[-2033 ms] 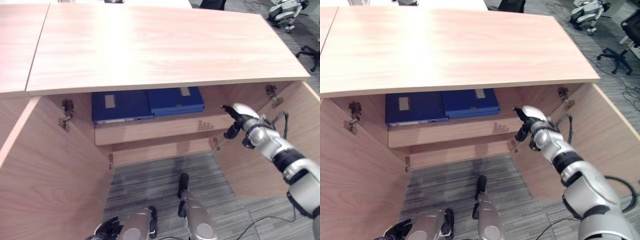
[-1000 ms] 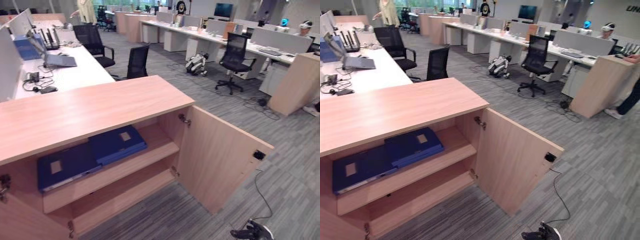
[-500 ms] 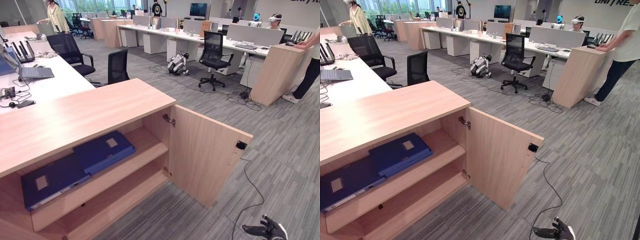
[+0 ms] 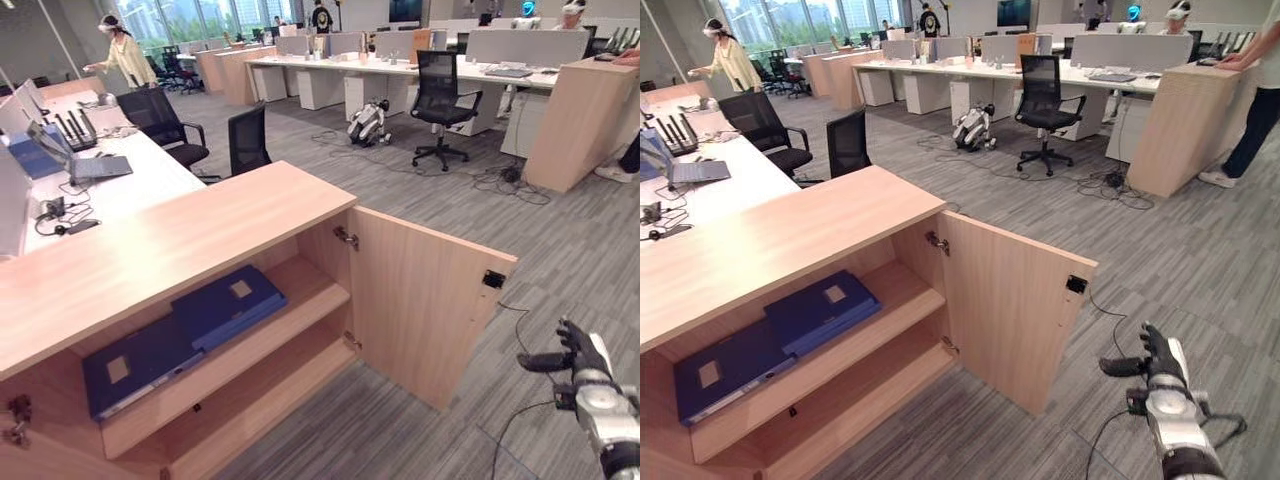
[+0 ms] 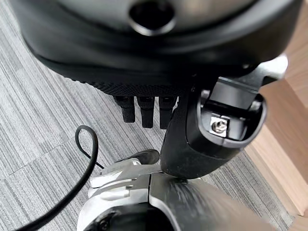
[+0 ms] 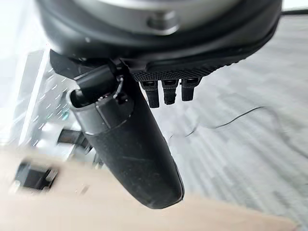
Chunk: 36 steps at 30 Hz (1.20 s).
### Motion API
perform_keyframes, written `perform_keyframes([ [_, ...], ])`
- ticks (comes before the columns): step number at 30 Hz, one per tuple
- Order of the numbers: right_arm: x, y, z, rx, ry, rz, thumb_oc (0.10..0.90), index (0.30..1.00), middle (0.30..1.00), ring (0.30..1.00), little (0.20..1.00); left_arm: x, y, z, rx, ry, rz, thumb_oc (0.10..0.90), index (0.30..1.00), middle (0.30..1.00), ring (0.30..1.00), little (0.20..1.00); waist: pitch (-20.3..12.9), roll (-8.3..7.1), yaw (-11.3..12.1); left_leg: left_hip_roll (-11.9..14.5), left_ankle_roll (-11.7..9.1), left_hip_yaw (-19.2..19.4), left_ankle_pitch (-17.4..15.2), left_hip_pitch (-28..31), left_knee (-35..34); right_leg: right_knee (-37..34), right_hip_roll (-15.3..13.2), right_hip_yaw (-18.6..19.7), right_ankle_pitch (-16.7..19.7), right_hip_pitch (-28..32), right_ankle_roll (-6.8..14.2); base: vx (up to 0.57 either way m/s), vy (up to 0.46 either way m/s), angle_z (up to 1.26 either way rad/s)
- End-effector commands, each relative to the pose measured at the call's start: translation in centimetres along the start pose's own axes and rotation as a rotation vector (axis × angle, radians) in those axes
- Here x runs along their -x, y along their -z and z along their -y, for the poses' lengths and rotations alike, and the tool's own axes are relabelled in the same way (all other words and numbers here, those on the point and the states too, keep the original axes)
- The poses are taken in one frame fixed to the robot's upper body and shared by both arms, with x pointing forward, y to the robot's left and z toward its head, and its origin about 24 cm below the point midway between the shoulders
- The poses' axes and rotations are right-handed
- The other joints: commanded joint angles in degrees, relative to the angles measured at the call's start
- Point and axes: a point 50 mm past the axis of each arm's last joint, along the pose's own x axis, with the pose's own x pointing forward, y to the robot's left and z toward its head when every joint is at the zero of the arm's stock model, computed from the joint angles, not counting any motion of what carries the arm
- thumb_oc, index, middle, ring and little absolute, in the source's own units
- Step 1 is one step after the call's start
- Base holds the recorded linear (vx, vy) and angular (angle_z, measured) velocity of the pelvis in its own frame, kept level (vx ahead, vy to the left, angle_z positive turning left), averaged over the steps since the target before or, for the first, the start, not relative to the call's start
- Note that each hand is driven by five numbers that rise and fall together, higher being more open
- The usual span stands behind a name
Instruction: Put the empty folder in the office cabinet
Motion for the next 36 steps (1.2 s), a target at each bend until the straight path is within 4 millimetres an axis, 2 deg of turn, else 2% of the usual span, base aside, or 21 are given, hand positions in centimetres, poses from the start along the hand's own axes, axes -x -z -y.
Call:
perform_keyframes([
  [1,-1.7,-7.4,2.8,-0.016,0.101,0.237,0.800,0.900,0.900,0.900,0.900,0.0,-4.7,2.4,-0.050,0.088,0.140,0.800,0.900,0.900,0.900,0.900,1.20,-4.15,0.92,-6.07,1.40,-0.14,-7.47,2.35,3.40,0.44,4.81,-1.61,-3.09,0.24,-4.98,0.00,-0.036,0.21],
  [3,-1.8,-9.4,3.7,0.038,0.113,0.294,0.800,0.900,0.900,0.900,0.900,0.0,-5.0,2.6,-0.047,0.094,0.157,0.800,0.900,0.900,0.900,0.900,2.32,-3.36,1.09,-6.28,1.21,-0.72,-7.49,1.54,4.25,0.44,4.48,-1.99,-3.06,0.17,-5.01,-0.03,-0.030,0.17],
  [9,-2.0,-12.3,4.8,0.108,0.123,0.358,0.800,0.900,0.900,0.900,0.900,0.0,-4.3,3.1,-0.062,0.107,0.149,0.800,0.900,0.900,0.900,0.900,3.35,-1.20,1.56,-6.79,1.05,-1.50,-7.49,1.23,4.69,0.44,3.72,-2.95,-3.28,0.88,-5.19,0.00,-0.007,0.16],
  [12,-2.0,-13.1,4.6,0.128,0.113,0.379,0.800,0.900,0.900,0.900,0.900,0.0,-4.0,3.1,-0.067,0.105,0.142,0.800,0.900,0.900,0.900,0.900,3.52,-0.60,1.65,-6.95,0.96,-1.71,-7.43,1.32,4.76,0.44,3.46,-3.31,-3.32,1.17,-5.23,0.01,0.001,0.11],
  [14,-2.0,-14.3,3.6,0.135,0.062,0.420,0.800,0.900,0.900,0.900,0.900,0.0,-3.6,3.2,-0.074,0.109,0.130,0.800,0.900,0.900,0.900,0.900,3.53,0.00,1.97,-7.18,0.86,-2.00,-7.37,1.70,4.56,0.44,3.39,-3.59,-3.48,1.66,-5.24,0.02,-0.002,0.01],
  [17,-1.9,-14.8,2.6,0.145,0.026,0.440,0.800,0.900,0.900,0.900,0.900,0.0,-3.5,3.3,-0.067,0.114,0.127,0.800,0.900,0.900,0.900,0.900,3.36,0.05,2.28,-7.23,0.88,-2.05,-7.45,1.93,4.50,0.44,3.31,-3.72,-3.62,1.87,-5.23,0.00,-0.002,0.03],
  [18,-1.8,-15.4,1.5,0.166,-0.017,0.465,0.800,0.900,0.900,0.900,0.900,0.0,-3.6,3.2,-0.062,0.111,0.131,0.800,0.900,0.900,0.900,0.900,3.19,0.02,2.57,-7.29,0.92,-2.14,-7.49,2.09,4.39,0.44,3.28,-3.75,-3.72,2.00,-5.22,0.02,-0.008,0.07],
  [23,-1.3,-16.9,-0.6,0.201,-0.102,0.530,0.800,0.900,0.900,0.900,0.900,0.0,-4.1,3.3,-0.068,0.114,0.148,0.800,0.900,0.900,0.900,0.900,2.86,-0.33,2.92,-7.35,0.93,-2.19,-7.70,2.11,4.53,0.44,3.20,-3.72,-3.77,1.96,-5.17,0.01,-0.005,-0.03],
  [24,-0.8,-17.4,-2.2,0.153,-0.159,0.571,0.800,0.900,0.900,0.900,0.900,0.0,-4.3,3.3,-0.059,0.113,0.153,0.800,0.900,0.900,0.900,0.900,2.79,-0.50,3.06,-7.30,0.95,-2.07,-7.84,2.09,4.57,0.44,3.18,-3.75,-3.85,1.92,-5.13,0.00,-0.003,-0.08],
  [25,-0.8,-17.4,-2.2,0.153,-0.159,0.571,0.800,0.900,0.900,0.900,0.900,0.0,-4.3,3.2,-0.059,0.113,0.153,0.800,0.900,0.900,0.900,0.900,2.79,-0.51,3.07,-7.30,0.95,-2.07,-7.85,2.09,4.57,0.44,3.18,-3.75,-3.85,1.93,-5.13,0.00,-0.001,-0.09],
  [26,-0.3,-17.7,-3.2,0.124,-0.201,0.596,0.800,0.900,0.900,0.900,0.900,0.0,-4.4,3.2,-0.057,0.112,0.154,0.800,0.900,0.900,0.900,0.900,2.75,-0.63,3.11,-7.32,0.97,-2.03,-7.91,2.01,4.61,0.44,3.20,-3.81,-3.89,1.87,-5.11,0.00,-0.001,-0.09],
  [27,0.7,-18.2,-5.4,0.065,-0.295,0.645,0.800,0.900,0.900,0.900,0.900,0.0,-4.6,3.1,-0.057,0.110,0.157,0.800,0.900,0.900,0.900,0.900,2.82,-0.93,3.18,-7.34,1.02,-1.95,-8.05,1.94,4.77,0.44,3.22,-3.82,-3.89,1.81,-5.10,0.01,-0.004,-0.09],
  [28,1.3,-18.4,-6.4,0.029,-0.341,0.665,0.800,0.900,0.900,0.900,0.900,0.0,-4.6,3.0,-0.057,0.109,0.157,0.800,0.900,0.900,0.900,0.900,2.83,-1.11,3.24,-7.34,1.07,-1.92,-8.15,1.94,4.83,0.44,3.21,-3.78,-3.87,1.77,-5.07,0.01,-0.003,-0.08],
  [29,1.3,-18.4,-6.4,0.029,-0.341,0.665,0.800,0.900,0.900,0.900,0.900,0.0,-4.6,3.0,-0.057,0.109,0.157,0.800,0.900,0.900,0.900,0.900,2.83,-1.11,3.24,-7.34,1.07,-1.92,-8.15,1.95,4.83,0.44,3.21,-3.78,-3.87,1.78,-5.07,0.01,-0.001,-0.05],
  [30,2.0,-18.6,-7.6,-0.007,-0.393,0.689,0.800,0.900,0.900,0.900,0.900,0.0,-4.7,2.9,-0.059,0.105,0.156,0.800,0.900,0.900,0.900,0.900,2.86,-1.26,3.28,-7.36,1.11,-1.90,-8.20,1.93,4.81,0.44,3.20,-3.74,-3.88,1.74,-5.07,0.01,0.012,-0.04],
  [31,4.0,-19.0,-10.4,-0.107,-0.528,0.740,0.800,0.900,0.900,0.900,0.900,0.0,-4.7,2.6,-0.060,0.099,0.152,0.800,0.900,0.900,0.900,0.900,2.98,-1.52,3.33,-7.33,1.13,-1.77,-8.22,1.88,4.83,0.44,3.13,-3.71,-3.85,1.69,-5.04,0.01,0.012,-0.04],
  [32,4.0,-19.0,-10.4,-0.107,-0.528,0.739,0.800,0.900,0.900,0.900,0.900,0.0,-4.7,2.6,-0.060,0.099,0.151,0.800,0.900,0.900,0.900,0.900,2.99,-1.53,3.33,-7.33,1.13,-1.77,-8.23,1.90,4.83,0.44,3.13,-3.72,-3.86,1.71,-5.04,0.01,0.015,-0.08],
  [33,5.0,-19.0,-11.7,-0.143,-0.593,0.757,0.800,0.900,0.900,0.900,0.900,0.0,-4.7,2.5,-0.058,0.094,0.151,0.800,0.900,0.900,0.900,0.900,3.03,-1.69,3.32,-7.32,1.15,-1.71,-8.27,1.89,4.88,0.44,3.11,-3.73,-3.86,1.72,-5.03,0.01,0.006,-0.22],
  [34,7.5,-19.1,-13.9,-0.215,-0.728,0.808,0.800,0.900,0.900,0.900,0.900,0.0,-4.8,2.1,-0.056,0.080,0.150,0.800,0.900,0.900,0.900,0.900,3.12,-2.08,3.24,-7.23,1.21,-1.60,-8.32,1.88,4.84,0.44,3.12,-3.56,-3.87,1.60,-5.02,0.01,0.006,-0.25],
  [35,7.5,-19.1,-13.9,-0.215,-0.728,0.808,0.800,0.900,0.900,0.900,0.900,0.0,-4.8,2.1,-0.056,0.080,0.150,0.800,0.900,0.900,0.900,0.900,3.10,-2.08,3.24,-7.23,1.21,-1.60,-8.32,1.89,4.85,0.44,3.12,-3.56,-3.88,1.60,-5.02,0.01,0.003,-0.22],
  [36,9.2,-19.0,-15.2,-0.269,-0.813,0.828,0.800,0.900,0.900,0.900,0.900,0.0,-4.9,1.9,-0.053,0.074,0.149,0.800,0.900,0.900,0.900,0.900,3.11,-2.31,3.16,-7.22,1.24,-1.54,-8.33,1.85,4.86,0.44,3.13,-3.58,-3.88,1.53,-5.07,0.01,0.004,-0.07],
])
